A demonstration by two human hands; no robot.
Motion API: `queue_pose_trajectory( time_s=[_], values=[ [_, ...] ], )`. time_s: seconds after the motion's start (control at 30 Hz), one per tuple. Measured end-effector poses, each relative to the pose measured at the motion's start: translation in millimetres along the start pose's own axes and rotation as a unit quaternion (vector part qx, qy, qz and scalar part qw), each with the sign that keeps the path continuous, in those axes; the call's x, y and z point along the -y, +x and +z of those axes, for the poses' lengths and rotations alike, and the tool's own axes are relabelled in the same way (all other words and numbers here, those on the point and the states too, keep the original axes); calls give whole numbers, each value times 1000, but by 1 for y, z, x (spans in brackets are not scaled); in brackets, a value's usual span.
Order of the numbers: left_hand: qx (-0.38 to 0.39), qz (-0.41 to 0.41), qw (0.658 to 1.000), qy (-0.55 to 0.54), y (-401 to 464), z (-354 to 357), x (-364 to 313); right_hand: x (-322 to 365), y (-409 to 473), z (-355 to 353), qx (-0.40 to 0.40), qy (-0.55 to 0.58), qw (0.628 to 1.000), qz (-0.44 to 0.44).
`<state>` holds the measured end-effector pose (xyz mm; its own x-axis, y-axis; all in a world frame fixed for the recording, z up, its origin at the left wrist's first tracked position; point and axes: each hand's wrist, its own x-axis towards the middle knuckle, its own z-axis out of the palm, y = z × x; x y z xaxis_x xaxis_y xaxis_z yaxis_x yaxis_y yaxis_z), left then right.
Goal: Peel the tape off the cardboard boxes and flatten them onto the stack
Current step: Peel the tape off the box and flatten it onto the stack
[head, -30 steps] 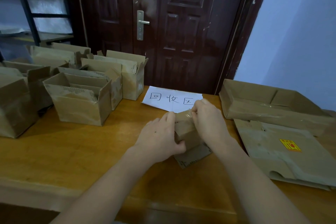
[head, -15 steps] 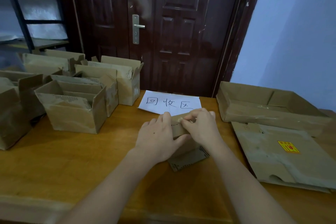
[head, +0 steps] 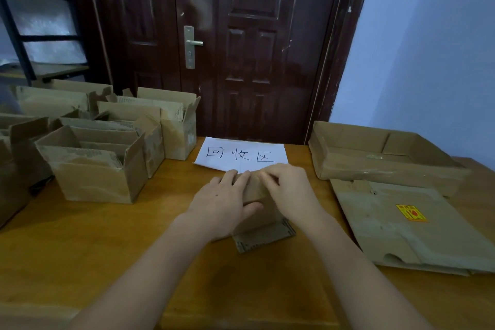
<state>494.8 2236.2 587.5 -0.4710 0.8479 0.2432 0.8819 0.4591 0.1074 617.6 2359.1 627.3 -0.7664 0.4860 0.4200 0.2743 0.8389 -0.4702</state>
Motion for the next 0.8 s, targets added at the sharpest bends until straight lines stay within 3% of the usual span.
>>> queue_pose_trajectory(
  time_s=[0.07,0.2,0.47,0.7,0.8],
  values=[
    [1,-3,1000,1,-1,-2,-1,-2,0,0,-39,28,997,64],
    [1,-5,1000,-3,-1,-1,-2,-8,0,5,7,-34,990,138],
    [4,-6,1000,-10,-2,-1,-1,4,17,13,-31,-99,987,121],
    [27,-12,999,-26,0,-9,-1,-16,29,-9,-42,-251,965,57],
    [33,-11,999,-36,1,-11,0,-15,27,-9,2,-250,968,23]
  ],
)
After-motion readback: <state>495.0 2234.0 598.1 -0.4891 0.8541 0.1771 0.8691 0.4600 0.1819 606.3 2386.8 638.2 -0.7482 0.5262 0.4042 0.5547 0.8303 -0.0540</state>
